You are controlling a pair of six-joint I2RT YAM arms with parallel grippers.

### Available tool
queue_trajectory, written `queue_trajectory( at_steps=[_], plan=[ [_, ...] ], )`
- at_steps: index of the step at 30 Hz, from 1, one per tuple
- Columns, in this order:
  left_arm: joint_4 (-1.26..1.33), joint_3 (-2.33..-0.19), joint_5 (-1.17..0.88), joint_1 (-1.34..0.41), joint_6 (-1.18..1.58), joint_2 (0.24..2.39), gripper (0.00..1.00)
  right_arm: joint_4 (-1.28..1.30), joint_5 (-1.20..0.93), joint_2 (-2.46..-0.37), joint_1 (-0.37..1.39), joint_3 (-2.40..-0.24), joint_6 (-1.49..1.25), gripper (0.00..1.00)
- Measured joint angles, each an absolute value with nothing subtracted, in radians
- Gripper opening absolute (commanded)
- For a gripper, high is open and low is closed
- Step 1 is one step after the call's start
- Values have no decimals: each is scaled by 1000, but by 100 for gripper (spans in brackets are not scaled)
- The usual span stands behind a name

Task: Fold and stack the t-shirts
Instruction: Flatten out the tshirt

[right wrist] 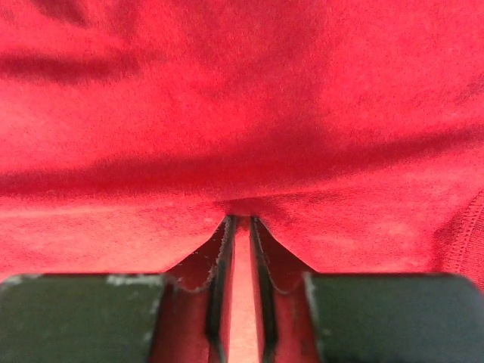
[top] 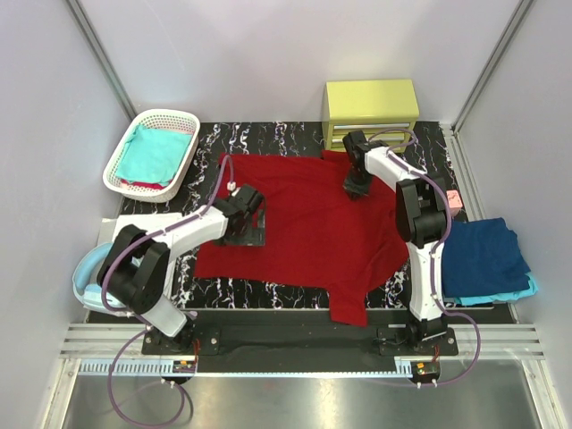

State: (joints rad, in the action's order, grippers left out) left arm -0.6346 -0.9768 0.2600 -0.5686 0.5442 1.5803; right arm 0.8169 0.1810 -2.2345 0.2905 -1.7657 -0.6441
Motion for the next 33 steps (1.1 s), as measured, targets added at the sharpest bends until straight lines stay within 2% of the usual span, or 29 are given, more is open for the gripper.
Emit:
queue_trajectory(
  at_steps=[4,5,8,9,14,19,23,28,33],
  plan=[
    [-644,-943,254,-595,556,1593,99,824,173,-2246,287,-1790,-633,54],
    [-650,-938,254,-602,559,1593,99,820,168,-2246,288,-1790,-625,69],
    [-657,-937,258,-617,569,1590,99,804,173,-2235,304,-1782,-604,84],
    [-657,-937,260,-620,571,1585,99,804,178,-2222,314,-1769,-598,86],
    [-659,-937,272,-627,577,1497,99,815,202,-2051,405,-1651,-599,88],
    [-647,-925,290,-636,593,1358,99,806,238,-1662,572,-1412,-653,84],
    [-606,-861,259,-638,609,1262,99,825,252,-1409,669,-1136,-767,80],
    [-566,-789,209,-641,630,1241,99,919,241,-1253,721,-831,-939,75],
    [-561,-778,198,-647,630,1245,99,1025,244,-1148,726,-718,-1056,70]
  ],
)
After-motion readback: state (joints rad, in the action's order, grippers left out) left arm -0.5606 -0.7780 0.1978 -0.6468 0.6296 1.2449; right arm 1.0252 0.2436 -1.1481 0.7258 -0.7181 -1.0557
